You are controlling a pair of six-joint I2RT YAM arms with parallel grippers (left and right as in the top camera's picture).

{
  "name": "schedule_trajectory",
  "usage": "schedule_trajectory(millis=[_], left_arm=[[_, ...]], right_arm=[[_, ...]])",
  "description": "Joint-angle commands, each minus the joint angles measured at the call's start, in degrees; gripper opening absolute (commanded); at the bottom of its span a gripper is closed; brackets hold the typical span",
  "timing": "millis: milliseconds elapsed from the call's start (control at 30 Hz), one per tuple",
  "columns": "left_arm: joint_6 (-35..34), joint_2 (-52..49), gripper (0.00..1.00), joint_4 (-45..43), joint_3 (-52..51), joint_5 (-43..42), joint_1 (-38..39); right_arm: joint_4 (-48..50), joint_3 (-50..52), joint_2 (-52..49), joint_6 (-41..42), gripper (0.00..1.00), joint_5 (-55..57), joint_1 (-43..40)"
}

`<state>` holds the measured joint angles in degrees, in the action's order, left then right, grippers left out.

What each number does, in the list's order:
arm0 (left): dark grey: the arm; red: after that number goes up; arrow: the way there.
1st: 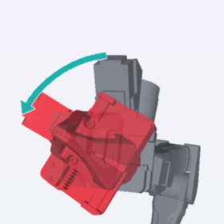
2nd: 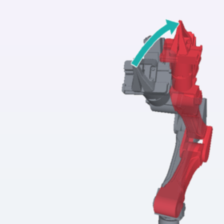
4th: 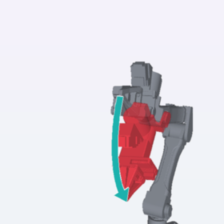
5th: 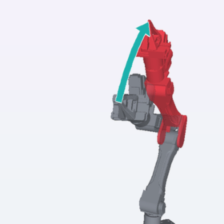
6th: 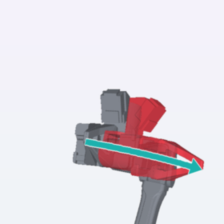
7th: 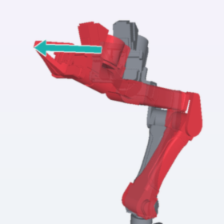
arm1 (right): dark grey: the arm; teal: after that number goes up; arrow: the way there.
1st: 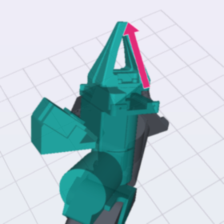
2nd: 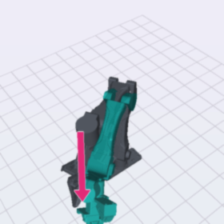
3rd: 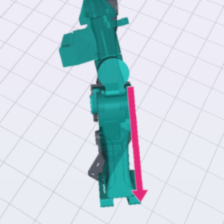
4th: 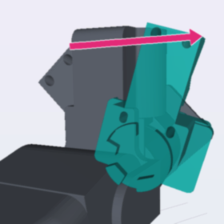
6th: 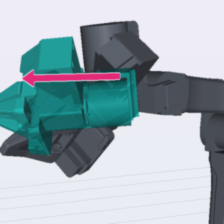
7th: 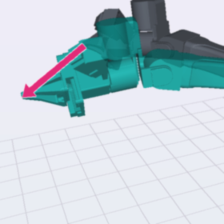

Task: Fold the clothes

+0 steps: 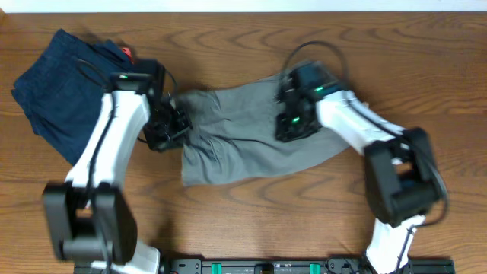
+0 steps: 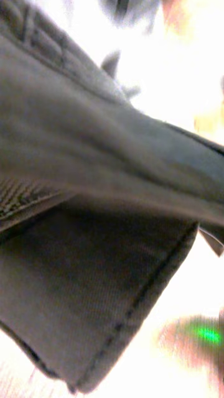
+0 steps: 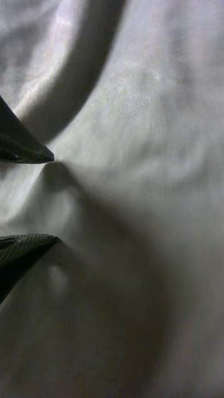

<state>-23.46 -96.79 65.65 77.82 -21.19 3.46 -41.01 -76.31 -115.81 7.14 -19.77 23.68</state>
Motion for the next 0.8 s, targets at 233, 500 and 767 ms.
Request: schedule_trajectory(millis=[233, 500, 767], left_arm=[[1.75, 11.58, 0.06, 1.51, 4.39, -9.90, 2.56], [1.77, 11.39, 0.06, -2.99, 4.33, -9.60, 4.50], [1.77, 11.39, 0.06, -3.82, 4.15, -9.60, 4.50]], right_arm=[[18.88, 0.20, -7.96, 4.76, 0.37, -11.28, 18.56], [9.84, -7.37, -5.53, 6.10, 0.52, 3.63, 18.03], [-4.66, -13.03, 1.75, 5.90, 0.52, 20.92, 3.82]])
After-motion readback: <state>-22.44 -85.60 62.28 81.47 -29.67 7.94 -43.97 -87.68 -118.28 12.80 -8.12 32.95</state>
